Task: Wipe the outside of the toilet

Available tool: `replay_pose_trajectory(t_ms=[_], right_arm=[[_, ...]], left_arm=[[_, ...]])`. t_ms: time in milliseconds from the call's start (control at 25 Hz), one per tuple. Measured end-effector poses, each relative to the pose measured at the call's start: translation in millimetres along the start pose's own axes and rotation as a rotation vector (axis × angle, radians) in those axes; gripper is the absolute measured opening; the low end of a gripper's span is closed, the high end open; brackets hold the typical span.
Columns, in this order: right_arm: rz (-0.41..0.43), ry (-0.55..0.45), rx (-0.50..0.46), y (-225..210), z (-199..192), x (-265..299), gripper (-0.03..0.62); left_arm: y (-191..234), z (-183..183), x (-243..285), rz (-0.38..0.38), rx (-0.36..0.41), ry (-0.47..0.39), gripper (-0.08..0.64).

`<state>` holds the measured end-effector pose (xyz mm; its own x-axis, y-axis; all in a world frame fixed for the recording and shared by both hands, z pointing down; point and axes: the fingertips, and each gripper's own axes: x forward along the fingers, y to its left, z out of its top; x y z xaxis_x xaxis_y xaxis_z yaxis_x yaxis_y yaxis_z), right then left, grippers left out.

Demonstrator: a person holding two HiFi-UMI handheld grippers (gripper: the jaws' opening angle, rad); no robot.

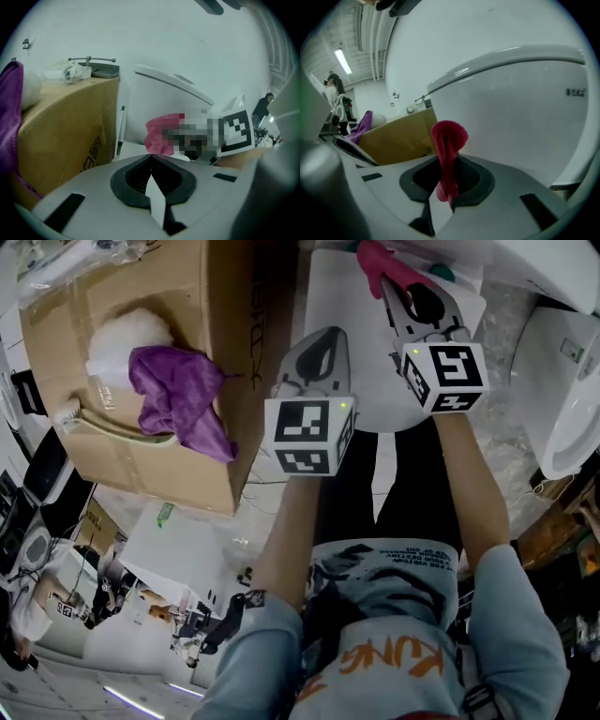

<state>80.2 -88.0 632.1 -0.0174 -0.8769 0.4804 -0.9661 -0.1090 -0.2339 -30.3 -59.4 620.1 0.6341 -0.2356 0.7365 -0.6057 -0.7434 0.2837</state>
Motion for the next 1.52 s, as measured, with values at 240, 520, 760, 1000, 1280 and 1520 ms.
replay_pose_trajectory(t_ms=[240,520,760,1000,1280,1520], right_arm=[[0.106,0.066,-0.119,46,-10,69,0.083],[0.067,0.169,-0.162,41,-34,127,0.083],[0.045,0.269,-0.145,17,-64,141,0.083],[0.001,0.32,-0.137,-9,-69,135,0.083],[-0.046,0.318,-0.107,-35,-72,115,0.083],[-0.08,0.311,-0.062,-60,-78,95,0.083]], left_arm=[[38,-16,-10,0.048,-0.07,-0.002,0.026],[62,-29,-11,0.064,-0.112,0.008,0.026],[61,-29,-6,0.048,-0.108,0.017,0.026],[56,-21,2,0.034,-0.087,0.029,0.026],[43,-11,9,0.012,-0.053,0.035,0.026],[25,-9,18,-0.014,-0.026,0.048,0.026]])
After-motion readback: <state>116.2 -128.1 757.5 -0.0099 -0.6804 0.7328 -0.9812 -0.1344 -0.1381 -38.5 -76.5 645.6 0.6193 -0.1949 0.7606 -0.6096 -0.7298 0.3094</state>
